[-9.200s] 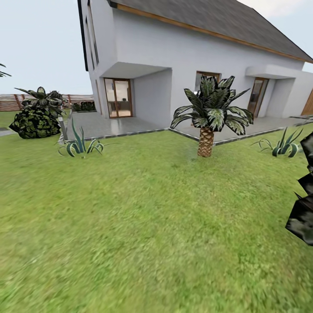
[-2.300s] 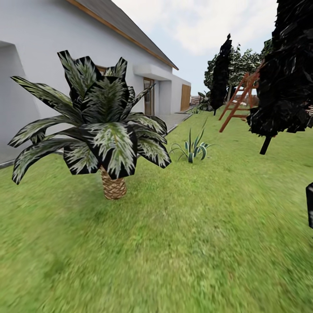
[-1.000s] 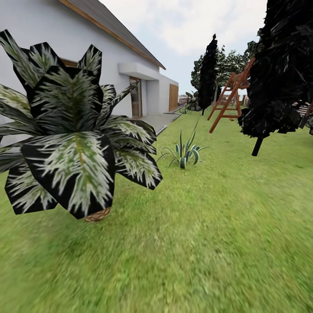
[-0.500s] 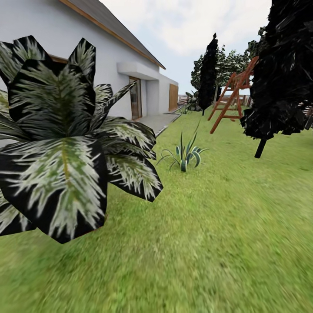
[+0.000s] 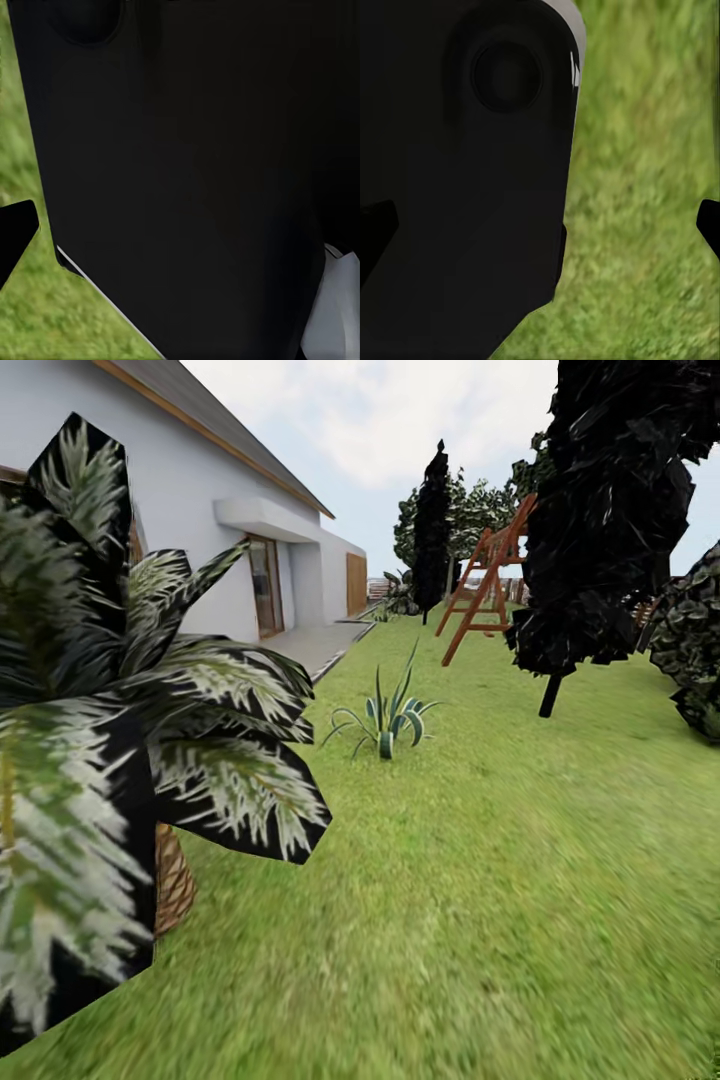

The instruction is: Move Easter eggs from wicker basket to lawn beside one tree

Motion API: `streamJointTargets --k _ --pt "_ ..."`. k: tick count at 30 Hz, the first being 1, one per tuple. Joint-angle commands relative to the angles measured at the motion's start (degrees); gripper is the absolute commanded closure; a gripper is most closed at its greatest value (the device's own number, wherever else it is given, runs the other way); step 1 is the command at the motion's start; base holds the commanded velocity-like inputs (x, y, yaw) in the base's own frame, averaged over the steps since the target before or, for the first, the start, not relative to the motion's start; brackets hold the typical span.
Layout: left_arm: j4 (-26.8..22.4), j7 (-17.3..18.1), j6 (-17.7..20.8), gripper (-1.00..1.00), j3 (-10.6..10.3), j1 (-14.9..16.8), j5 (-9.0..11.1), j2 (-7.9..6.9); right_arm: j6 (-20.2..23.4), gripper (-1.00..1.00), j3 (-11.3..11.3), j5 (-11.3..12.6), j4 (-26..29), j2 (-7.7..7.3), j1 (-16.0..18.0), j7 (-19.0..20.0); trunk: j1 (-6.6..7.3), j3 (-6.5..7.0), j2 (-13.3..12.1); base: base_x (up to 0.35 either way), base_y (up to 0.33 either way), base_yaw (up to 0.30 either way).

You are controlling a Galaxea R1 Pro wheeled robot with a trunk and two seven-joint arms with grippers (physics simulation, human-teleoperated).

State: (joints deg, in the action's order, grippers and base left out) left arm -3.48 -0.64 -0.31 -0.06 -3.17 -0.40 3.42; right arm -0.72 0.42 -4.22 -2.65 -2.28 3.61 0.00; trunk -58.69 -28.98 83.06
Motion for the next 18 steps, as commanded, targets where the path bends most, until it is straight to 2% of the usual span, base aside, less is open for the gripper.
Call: streamJointTargets --k 1,7,18 --pt "-0.1 -0.1 0.0 -1.00 0.0 0.0 0.0 0.01 -0.1 -1.00 0.0 -0.4 -0.2 -0.01 0.1 0.0 -0.03 -0.04 0.0 0.333 -0.112 -0.282" --pt "-0.1 -0.1 0.0 -1.00 0.0 -0.1 0.0 0.01 -0.1 -1.00 0.0 -0.4 -0.1 -0.01 0.1 0.0 -0.03 -0.04 0.0 0.333 -0.129 -0.203" --pt "-0.1 -0.1 0.0 -1.00 0.0 -0.1 0.0 0.01 -0.1 -1.00 0.0 -0.4 -0.1 -0.01 0.1 0.0 -0.03 -0.04 0.0 0.333 -0.134 -0.005"
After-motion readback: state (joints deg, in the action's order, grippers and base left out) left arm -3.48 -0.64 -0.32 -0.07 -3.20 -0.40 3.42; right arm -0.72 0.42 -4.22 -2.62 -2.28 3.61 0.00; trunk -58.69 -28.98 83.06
